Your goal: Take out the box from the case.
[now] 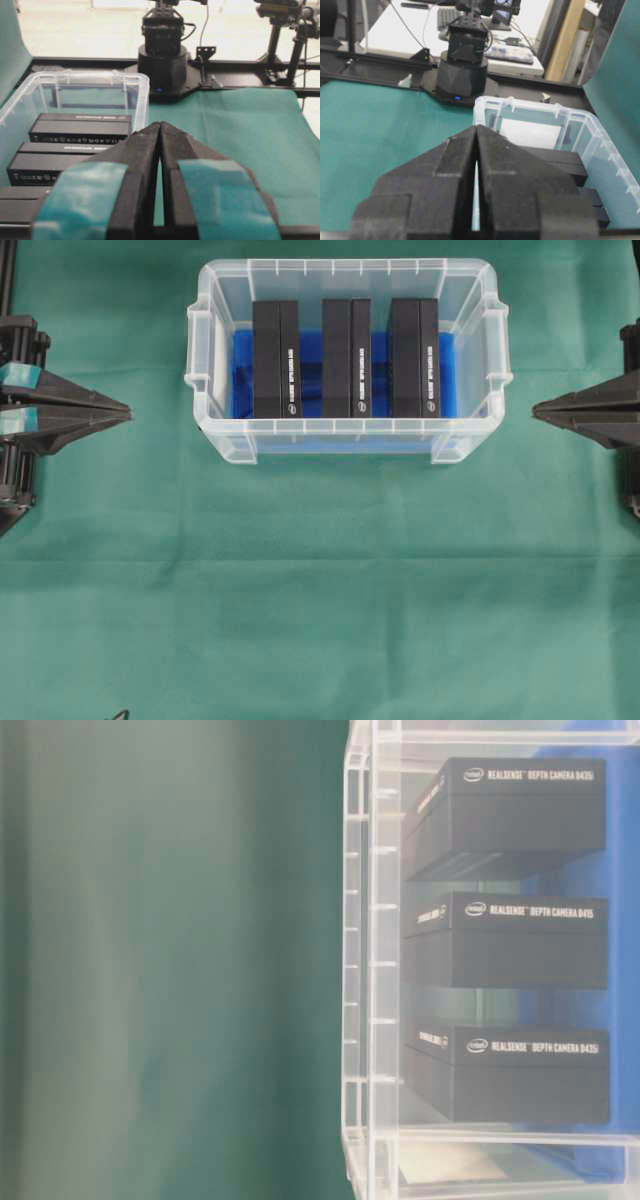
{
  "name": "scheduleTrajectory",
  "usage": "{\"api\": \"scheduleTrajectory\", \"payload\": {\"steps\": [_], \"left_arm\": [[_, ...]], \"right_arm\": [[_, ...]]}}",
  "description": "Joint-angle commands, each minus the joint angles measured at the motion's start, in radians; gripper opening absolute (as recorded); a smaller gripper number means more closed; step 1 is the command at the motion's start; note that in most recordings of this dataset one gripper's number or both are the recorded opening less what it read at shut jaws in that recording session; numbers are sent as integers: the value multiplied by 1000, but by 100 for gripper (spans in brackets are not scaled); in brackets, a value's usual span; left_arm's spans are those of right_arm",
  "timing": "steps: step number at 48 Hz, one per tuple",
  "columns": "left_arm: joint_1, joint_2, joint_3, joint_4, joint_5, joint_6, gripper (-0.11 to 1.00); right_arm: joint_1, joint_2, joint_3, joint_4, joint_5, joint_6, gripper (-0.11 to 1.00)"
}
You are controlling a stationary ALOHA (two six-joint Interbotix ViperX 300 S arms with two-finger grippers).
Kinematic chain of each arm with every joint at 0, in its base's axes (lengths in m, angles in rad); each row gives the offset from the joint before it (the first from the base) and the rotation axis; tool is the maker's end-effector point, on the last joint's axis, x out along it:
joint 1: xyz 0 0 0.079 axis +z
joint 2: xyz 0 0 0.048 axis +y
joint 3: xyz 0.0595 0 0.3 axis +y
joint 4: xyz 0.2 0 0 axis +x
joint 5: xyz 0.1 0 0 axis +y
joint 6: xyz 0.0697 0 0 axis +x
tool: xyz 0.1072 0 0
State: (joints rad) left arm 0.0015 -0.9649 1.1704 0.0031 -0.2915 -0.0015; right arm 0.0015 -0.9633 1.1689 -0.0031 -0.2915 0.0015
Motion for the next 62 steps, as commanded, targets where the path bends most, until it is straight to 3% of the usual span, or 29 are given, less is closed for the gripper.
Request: {"api": "scheduleTrajectory", "payload": {"steps": [1,18,46,55,62], "left_arm": [[0,11,-37,20,34,-15,1],[0,-12,-146,23,167,-60,1],[-6,34,-503,26,537,-61,1],[-8,61,-531,28,594,-67,1],[-9,64,-538,26,669,-117,1]], "right_arm": [[-8,9,-8,2,0,6,-1],[-8,11,-144,2,190,11,-1],[-9,32,-443,-2,492,11,-1],[-11,49,-476,0,578,12,-1],[-9,57,-503,2,698,43,-1]]}}
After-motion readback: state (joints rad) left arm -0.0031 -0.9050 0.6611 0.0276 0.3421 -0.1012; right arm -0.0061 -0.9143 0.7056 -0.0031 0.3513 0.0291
